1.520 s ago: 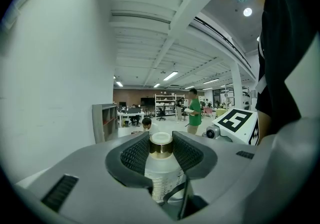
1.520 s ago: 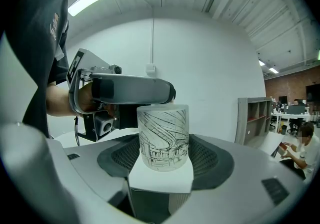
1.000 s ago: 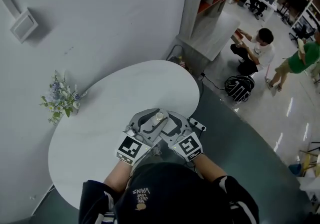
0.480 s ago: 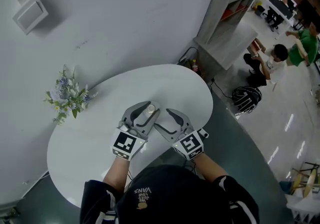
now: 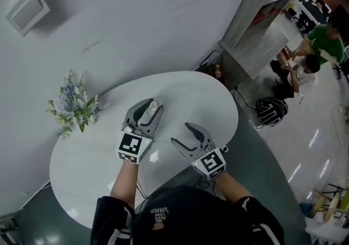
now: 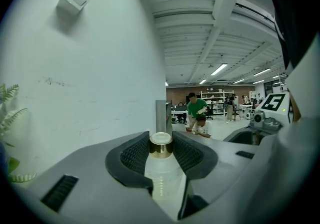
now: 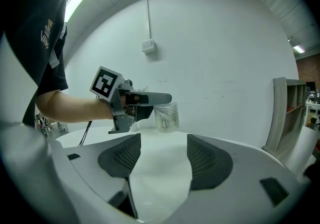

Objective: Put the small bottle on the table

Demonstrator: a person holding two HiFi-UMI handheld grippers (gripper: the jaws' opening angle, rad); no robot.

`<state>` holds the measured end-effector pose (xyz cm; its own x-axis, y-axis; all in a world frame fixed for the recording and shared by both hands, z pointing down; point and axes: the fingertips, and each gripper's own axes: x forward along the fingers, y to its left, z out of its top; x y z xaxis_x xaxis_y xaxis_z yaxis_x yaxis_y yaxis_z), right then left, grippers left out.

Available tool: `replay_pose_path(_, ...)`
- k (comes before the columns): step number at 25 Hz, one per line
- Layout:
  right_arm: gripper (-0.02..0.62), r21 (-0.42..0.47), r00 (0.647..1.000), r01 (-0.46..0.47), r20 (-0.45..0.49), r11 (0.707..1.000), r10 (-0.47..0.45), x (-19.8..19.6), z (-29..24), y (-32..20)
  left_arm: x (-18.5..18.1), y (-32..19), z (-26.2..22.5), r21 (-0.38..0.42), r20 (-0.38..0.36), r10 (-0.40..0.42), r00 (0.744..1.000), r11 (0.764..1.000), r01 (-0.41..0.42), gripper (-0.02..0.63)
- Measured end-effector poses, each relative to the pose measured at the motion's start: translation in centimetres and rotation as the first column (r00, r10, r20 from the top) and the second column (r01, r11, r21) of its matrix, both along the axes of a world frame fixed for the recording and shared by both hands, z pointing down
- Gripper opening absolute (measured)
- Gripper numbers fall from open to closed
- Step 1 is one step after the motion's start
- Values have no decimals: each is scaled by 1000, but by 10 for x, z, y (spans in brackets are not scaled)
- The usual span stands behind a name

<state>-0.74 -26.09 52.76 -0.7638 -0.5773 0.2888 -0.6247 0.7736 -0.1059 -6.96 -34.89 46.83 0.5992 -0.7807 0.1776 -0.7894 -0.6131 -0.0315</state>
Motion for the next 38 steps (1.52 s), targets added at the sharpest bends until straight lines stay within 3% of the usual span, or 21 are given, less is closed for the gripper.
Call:
replay_pose_path(8, 267, -11, 1000, -25, -11, 1000, 25, 0, 9, -3, -30, -37, 35, 12, 19, -102, 995, 995, 102, 160)
replay_pose_path(23, 265, -53, 996, -80, -47, 995, 77, 8, 35, -12, -60, -79, 97, -40, 9, -200, 980, 979, 200, 160)
replay_pose_path(28, 260, -54, 997, -57, -46, 997, 55, 1, 43, -9, -69, -85, 111, -48, 5, -219, 976, 975, 219, 160)
replay_pose_path(31, 174, -31, 998, -55, -44, 998, 54, -2, 44, -10, -72, -88, 116, -49, 3, -224, 975, 973, 224, 160)
replay_pose_path(38, 84, -29, 997, -71, -46, 997, 70, -3, 47, -13, -75, -93, 127, -62, -5, -232, 973, 971, 231, 160)
